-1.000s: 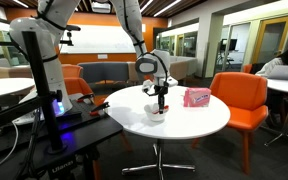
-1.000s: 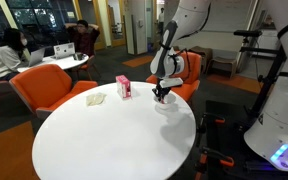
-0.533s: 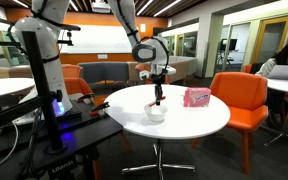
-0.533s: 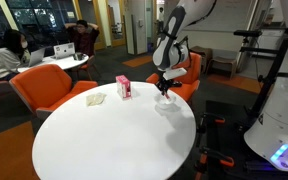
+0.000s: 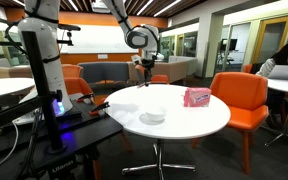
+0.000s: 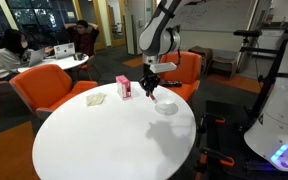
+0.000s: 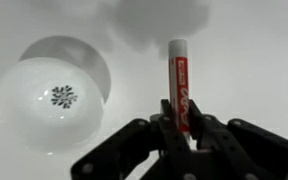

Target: Pick up the marker from the bowl and place it on the table

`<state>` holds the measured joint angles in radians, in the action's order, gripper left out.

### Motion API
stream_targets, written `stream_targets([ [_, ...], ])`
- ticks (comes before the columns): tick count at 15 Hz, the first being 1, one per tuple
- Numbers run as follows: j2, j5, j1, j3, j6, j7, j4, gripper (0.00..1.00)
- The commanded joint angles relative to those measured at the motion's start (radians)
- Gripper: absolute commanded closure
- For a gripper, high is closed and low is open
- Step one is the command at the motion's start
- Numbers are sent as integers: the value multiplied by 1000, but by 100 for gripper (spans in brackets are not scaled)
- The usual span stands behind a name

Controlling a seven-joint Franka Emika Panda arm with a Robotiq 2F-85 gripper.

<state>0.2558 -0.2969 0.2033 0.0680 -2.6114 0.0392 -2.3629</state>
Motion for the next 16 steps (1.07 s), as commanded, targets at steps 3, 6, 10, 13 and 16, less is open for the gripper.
stream_targets([
  [3,147,-15,-93,-61,-15,44,38,95],
  [6,253,-35,-91,-99,-7,11,101,95],
  [10,344,7,-96,-77,-11,20,186,56],
  [13,325,5,-83,-83,4,6,187,41],
  [16,202,9,-91,-82,-10,0,99,19],
])
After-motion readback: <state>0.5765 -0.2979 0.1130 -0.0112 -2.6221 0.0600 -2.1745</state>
